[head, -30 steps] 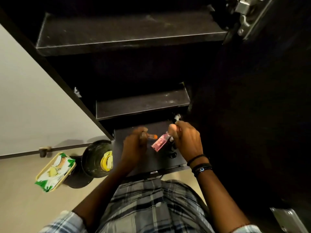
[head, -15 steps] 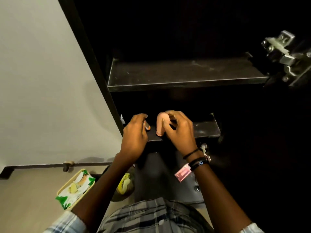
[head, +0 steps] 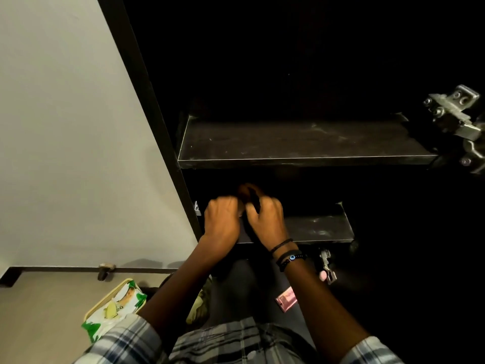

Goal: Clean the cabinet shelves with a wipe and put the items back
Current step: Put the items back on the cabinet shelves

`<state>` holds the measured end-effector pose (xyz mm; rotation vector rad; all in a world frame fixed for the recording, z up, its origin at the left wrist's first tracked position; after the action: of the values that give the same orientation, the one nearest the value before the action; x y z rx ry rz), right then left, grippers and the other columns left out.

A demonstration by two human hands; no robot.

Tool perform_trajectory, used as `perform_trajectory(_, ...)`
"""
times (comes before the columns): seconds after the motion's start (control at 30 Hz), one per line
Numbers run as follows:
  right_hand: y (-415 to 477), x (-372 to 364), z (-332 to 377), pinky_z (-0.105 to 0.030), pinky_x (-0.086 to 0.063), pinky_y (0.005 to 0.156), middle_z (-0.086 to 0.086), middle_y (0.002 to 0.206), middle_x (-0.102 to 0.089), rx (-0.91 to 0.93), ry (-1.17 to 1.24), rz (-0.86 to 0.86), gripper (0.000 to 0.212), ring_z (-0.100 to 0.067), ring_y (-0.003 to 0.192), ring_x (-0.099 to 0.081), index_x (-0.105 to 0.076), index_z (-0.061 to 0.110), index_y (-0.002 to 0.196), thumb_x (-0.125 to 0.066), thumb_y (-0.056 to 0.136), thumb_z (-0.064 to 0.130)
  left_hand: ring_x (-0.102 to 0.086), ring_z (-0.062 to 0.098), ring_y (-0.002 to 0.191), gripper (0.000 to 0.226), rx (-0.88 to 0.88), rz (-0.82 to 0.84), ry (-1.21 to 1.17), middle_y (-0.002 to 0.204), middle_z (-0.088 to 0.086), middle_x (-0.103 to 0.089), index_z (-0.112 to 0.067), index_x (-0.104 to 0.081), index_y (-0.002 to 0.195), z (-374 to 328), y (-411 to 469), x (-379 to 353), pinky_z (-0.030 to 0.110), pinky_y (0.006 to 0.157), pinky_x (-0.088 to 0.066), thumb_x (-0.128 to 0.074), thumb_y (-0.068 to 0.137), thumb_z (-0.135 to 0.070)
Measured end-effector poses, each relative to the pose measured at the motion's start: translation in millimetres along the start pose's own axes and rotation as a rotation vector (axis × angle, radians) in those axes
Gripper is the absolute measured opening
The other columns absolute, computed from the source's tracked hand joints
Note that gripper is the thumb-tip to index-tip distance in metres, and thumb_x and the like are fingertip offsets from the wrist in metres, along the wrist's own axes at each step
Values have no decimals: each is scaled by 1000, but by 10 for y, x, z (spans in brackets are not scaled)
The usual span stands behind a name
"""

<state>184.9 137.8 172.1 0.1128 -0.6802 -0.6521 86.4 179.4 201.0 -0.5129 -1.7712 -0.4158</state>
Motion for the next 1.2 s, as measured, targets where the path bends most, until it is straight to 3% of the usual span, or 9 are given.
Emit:
perform_trajectory(0.17, -70, -118, -106, -37, -48, 94, -16, 116, -64, -54, 7, 64, 45, -28, 109, -59, -52, 14, 132, -62, 88, 22, -54, 35, 105, 20, 32, -25, -62, 111, 19, -59, -2, -56, 103, 36, -28, -5, 38, 81, -42, -41, 94, -12)
perform_trajectory(0.3, -91, -140, -122, -37, -47, 93, -18, 116, -62, -78, -13, 65, 47, -30, 110, -57, -52, 13, 132, -63, 88, 26, -54, 35, 105, 16, 49, -44, -90, 109, 20, -58, -1, -55, 102, 57, -54, 5, 37, 79, -43, -43, 93, -8)
perform_trajectory(0.5, -169, -47, -79, -34, -49, 92, -14, 118, -58, -49, -25, 16, 56, -24, 107, -57, -44, 15, 137, -65, 87, 29, -43, 30, 119, 30, 52, -72, -114, 123, 19, -47, -2, -43, 122, 86, -144, -36, 33, 94, -39, -46, 92, -8)
perform_trajectory(0.63, -360, 147, -24, -22, -49, 80, -5, 117, -56, -5, -10, -112, 48, -9, 93, -56, -48, 13, 130, -65, 86, 26, -41, 30, 123, 52, -15, -219, -202, 129, 16, -40, -6, -36, 130, 0, -283, 18, 35, 96, -43, -57, 83, -3)
perform_trajectory(0.77, -667, 339, -184, -5, -39, 75, 5, 108, -53, -66, -34, -234, 39, 0, 85, -49, -51, 14, 124, -62, 87, 16, -31, 30, 134, 79, -175, -299, -230, 142, 17, -33, -7, -25, 142, -203, -530, -82, 41, 109, -36, -58, 73, 7)
perform_trajectory(0.87, -942, 558, -481, 5, -34, 73, 4, 107, -55, -186, -64, -310, 33, 3, 84, -46, -54, 11, 119, -61, 87, 12, -39, 34, 129, 75, -325, -269, -217, 138, 19, -40, -6, -29, 140, -451, -726, -330, 46, 106, -38, -53, 70, 7)
perform_trajectory(0.93, -1152, 720, -716, -2, -38, 79, -1, 108, -58, -282, -100, -337, 32, -4, 88, -50, -54, 10, 118, -59, 87, 11, -46, 34, 124, 59, -412, -176, -228, 133, 18, -47, -6, -34, 136, -617, -852, -548, 46, 102, -42, -47, 79, -13)
perform_trajectory(1.03, -1517, 829, -1140, -32, -45, 78, -10, 111, -58, -481, -225, -236, 30, -26, 96, -59, -52, 9, 119, -54, 88, 9, -47, 33, 121, 63, -506, 34, -204, 133, 16, -48, -6, -40, 135, -799, -978, -965, 41, 96, -43, -53, 79, -33)
perform_trajectory(1.2, -2132, 855, -1711, -43, -45, 87, -16, 117, -56, -757, -377, 97, 33, -41, 108, -55, -51, 8, 116, -57, 84, 11, -50, 36, 117, 68, -574, 284, -218, 134, 15, -47, -15, -33, 133, -963, -1023, -1791, 42, 97, -45, -64, 72, -11)
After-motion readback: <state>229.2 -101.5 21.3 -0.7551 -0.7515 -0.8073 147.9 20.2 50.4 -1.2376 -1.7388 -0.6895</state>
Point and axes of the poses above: each hand's wrist, its own y-axis towards the middle knuckle, its own x-axis out of the back of the hand, z = x × y, the point moved 8 cm from there along y, towards the middle knuckle
